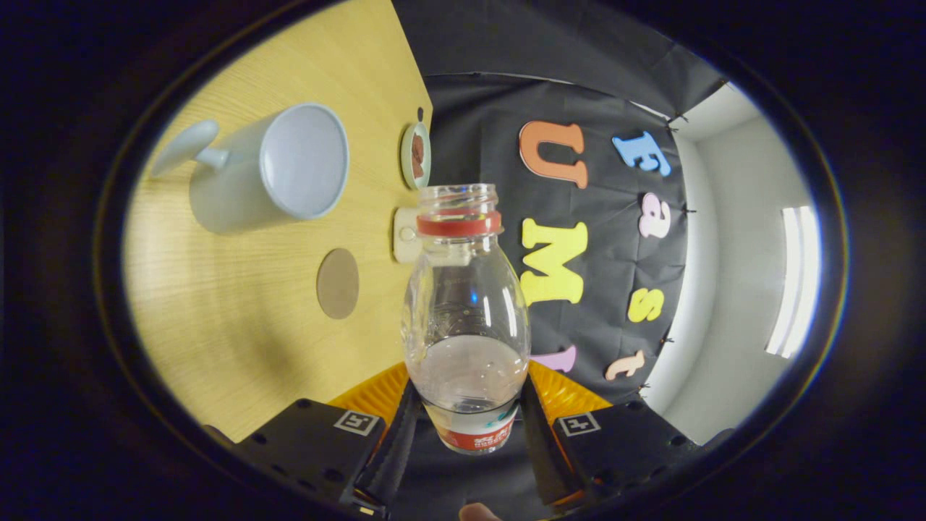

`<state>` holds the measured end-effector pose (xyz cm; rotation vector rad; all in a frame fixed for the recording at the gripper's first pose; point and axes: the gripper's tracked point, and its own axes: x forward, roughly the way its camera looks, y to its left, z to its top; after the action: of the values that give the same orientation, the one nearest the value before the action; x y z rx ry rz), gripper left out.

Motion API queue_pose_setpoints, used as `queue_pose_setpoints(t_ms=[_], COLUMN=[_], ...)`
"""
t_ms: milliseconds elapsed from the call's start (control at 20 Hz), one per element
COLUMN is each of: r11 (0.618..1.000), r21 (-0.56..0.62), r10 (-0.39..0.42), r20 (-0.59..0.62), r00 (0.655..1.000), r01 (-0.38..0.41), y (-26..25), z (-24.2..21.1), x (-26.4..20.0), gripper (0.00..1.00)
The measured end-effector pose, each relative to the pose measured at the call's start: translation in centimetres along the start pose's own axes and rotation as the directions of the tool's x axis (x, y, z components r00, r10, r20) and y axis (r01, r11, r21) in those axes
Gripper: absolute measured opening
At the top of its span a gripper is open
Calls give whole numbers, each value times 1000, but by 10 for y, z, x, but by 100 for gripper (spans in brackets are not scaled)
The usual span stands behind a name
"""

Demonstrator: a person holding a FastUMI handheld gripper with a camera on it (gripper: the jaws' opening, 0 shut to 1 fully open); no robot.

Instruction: Take the bottle from table, then pour the juice into the cup, finally place the bottle on the coaster

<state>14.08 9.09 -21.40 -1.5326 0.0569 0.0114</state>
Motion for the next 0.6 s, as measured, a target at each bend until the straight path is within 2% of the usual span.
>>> queue_pose_setpoints(t_ms=[600], r11=[996], r21=[-85], r10=[-24], r20=[14], r00=[1000], r01=[25], y=[-9], z=[0], x=[2], gripper=[75])
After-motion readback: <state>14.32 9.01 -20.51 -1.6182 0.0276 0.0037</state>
